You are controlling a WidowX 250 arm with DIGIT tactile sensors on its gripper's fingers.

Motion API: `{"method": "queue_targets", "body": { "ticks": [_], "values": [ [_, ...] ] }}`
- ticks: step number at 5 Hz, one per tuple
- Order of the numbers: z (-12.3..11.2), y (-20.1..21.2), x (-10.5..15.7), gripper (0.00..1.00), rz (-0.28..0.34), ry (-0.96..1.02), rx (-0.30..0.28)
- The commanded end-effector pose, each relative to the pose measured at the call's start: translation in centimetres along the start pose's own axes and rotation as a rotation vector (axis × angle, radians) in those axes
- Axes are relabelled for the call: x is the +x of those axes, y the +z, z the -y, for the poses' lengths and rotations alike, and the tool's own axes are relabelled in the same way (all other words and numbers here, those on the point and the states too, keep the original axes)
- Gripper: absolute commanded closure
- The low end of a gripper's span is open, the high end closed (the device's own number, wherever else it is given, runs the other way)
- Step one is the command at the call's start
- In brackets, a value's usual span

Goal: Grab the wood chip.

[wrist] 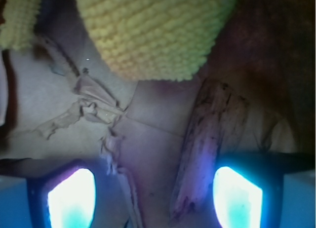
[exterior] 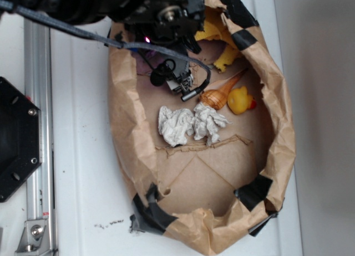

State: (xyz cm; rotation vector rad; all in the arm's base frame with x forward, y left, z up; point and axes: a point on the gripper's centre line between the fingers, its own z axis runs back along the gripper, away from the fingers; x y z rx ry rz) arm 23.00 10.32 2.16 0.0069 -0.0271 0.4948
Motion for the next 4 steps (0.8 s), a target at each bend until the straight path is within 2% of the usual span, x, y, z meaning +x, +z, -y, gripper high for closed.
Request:
{"method": "queue_targets", "body": {
  "ticks": [1, 2, 4],
  "values": [
    [-3.0, 1.2, 0.1, 0.0, 0.04, 0.102, 0.033],
    [-3.8, 0.8, 0.6, 0.0, 0.028, 0.148, 0.068],
    [-4.5, 0.8, 1.6, 0.0, 0.017, 0.218, 0.084]
  ]
}}
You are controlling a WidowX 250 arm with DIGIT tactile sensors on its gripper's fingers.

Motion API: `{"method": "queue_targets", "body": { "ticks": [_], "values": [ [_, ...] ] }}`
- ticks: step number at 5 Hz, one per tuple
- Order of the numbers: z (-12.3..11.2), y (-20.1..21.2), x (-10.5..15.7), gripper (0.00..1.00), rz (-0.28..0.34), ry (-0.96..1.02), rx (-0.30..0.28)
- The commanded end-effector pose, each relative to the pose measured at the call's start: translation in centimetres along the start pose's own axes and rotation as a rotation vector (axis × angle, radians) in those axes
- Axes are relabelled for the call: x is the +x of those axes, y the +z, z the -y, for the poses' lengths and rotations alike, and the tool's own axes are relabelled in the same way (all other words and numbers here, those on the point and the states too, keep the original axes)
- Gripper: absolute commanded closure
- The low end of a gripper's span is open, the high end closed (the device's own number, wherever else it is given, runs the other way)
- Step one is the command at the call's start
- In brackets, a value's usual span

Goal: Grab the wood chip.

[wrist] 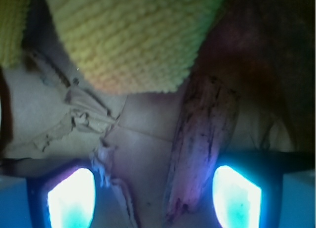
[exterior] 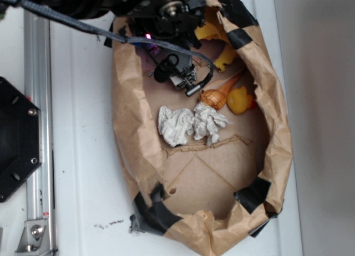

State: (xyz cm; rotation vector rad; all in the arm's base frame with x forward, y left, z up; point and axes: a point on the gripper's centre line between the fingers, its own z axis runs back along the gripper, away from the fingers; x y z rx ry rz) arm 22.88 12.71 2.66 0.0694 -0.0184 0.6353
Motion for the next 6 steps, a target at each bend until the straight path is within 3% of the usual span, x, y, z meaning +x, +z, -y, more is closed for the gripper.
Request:
{"method": "queue_targets", "body": {
  "ticks": [1, 3, 4, 6],
  "values": [
    [-1.85, -0.14, 0.74, 0.0, 0.005, 0.063, 0.024],
    [-1.59, -0.19, 0.43, 0.03, 0.006, 0.043, 0.031],
    [-1.64, -0.21, 0.36, 1.0, 0.01, 0.046, 0.029],
    [-1.61, -0.1, 0.31, 1.0, 0.014, 0.039, 0.035]
  ]
}}
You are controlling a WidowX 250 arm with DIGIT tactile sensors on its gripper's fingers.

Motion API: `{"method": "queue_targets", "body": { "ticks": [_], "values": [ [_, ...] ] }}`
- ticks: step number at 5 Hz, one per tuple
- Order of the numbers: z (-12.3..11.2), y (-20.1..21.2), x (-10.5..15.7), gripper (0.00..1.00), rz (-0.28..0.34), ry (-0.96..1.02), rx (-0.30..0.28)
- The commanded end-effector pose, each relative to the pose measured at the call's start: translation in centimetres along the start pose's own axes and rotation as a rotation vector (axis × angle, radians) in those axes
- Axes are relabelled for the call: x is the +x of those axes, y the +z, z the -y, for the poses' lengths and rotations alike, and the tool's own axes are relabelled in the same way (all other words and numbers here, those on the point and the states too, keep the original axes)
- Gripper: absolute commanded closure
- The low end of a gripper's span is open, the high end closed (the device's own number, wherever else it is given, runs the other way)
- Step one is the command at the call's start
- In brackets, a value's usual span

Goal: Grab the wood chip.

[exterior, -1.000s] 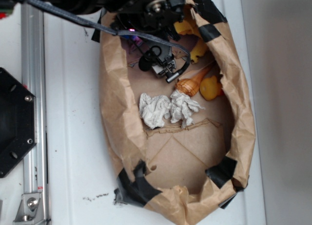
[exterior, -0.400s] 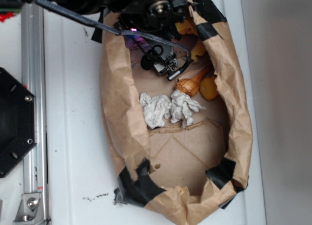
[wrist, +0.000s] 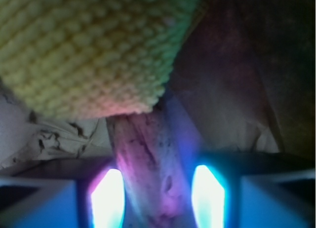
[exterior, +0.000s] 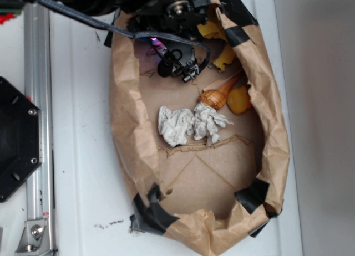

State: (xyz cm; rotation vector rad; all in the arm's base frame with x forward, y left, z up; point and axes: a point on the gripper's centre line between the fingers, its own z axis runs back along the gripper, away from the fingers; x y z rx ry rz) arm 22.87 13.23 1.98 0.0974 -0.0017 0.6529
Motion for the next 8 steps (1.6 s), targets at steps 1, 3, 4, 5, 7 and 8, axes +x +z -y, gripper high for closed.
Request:
{"method": "queue_targets", "body": {
  "ticks": [1, 3, 4, 5, 7, 8],
  "values": [
    [-1.2, 0.7, -0.1, 1.0, 0.026, 0.018, 0.005],
    [-1.1, 0.7, -0.1, 1.0, 0.031, 0.007, 0.004],
    [-0.4, 2.8, -0.7, 1.0, -0.008, -0.048, -0.023],
    [1.9, 8.0, -1.6, 1.0, -0.052, -0.136, -0.133],
    [4.5, 14.0, -1.6, 1.0, -0.037, -0.265, -0.135],
    [5.4, 14.2, -1.9, 1.0, -0.054, -0.3, -0.096]
  ]
}}
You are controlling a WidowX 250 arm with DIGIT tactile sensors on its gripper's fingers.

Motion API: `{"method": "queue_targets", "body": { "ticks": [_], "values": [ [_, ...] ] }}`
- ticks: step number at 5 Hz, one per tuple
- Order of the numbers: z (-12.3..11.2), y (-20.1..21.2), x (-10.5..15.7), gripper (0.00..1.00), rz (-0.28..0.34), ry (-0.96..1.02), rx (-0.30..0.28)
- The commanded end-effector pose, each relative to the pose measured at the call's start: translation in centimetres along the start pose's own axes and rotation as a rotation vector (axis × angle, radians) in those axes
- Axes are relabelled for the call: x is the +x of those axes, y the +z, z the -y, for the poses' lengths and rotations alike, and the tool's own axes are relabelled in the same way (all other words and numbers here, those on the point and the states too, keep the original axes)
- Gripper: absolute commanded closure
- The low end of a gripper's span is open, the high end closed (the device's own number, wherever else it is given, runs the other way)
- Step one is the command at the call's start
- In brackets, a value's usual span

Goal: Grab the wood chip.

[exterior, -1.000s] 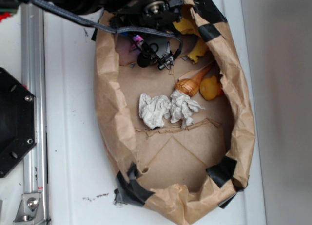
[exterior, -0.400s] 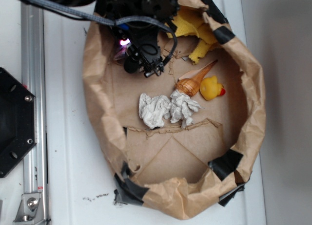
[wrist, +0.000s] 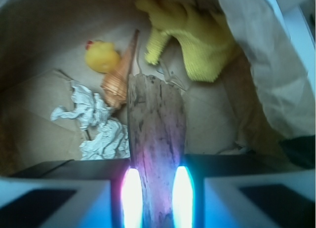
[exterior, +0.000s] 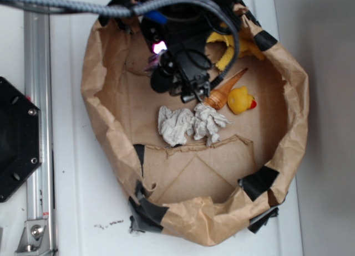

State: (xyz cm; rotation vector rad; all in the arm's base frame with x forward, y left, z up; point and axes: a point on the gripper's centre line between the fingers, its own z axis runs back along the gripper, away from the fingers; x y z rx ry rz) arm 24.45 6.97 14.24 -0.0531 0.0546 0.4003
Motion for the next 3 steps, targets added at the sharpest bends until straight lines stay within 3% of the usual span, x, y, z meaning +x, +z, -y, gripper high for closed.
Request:
{"method": "queue_targets", "body": {
  "ticks": [1, 2, 3],
  "values": [
    [2.4, 2.2, -0.5, 1.0, 0.075, -0.24, 0.074],
    [3.4, 3.5, -0.9, 1.0, 0.121, -0.275, 0.067],
    [3.4, 3.8, -0.6, 1.0, 0.108, -0.271, 0.047]
  ]
}}
